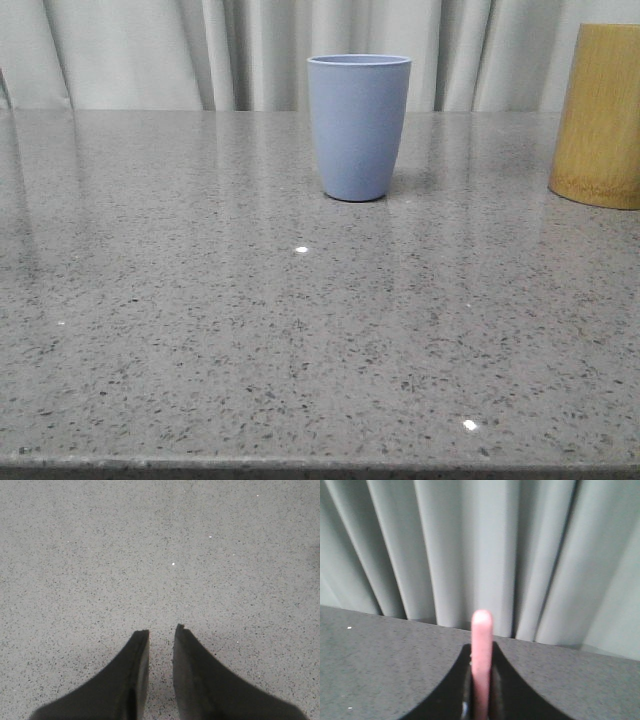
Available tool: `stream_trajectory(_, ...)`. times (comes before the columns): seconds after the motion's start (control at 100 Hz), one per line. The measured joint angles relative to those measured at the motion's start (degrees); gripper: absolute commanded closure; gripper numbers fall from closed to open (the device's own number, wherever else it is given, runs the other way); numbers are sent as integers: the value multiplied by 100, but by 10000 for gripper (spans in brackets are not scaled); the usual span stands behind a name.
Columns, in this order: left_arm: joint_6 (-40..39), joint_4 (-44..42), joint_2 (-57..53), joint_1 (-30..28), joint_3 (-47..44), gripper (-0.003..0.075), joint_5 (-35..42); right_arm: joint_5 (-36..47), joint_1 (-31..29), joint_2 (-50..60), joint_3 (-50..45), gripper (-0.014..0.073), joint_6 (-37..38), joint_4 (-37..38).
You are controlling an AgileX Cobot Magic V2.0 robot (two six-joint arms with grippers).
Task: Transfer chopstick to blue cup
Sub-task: 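Carry the pink stick over the blue cup and lower it in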
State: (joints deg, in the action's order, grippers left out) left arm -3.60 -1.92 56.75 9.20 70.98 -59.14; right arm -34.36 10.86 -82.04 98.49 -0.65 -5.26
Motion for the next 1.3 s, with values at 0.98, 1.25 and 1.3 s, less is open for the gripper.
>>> stream_trajectory(0.98, 0, -10, 0, 0, 0, 594, 0, 1087, 1607, -1269, -315, 561, -12, -311)
stream_trajectory(1.25, 0, -10, 0, 0, 0, 594, 0, 1235, 1607, -1330, -525, 429, -12, -311)
stream_trajectory(1.3, 0, -10, 0, 0, 0, 594, 0, 1238, 1607, -1330, -528, 372, -12, -311)
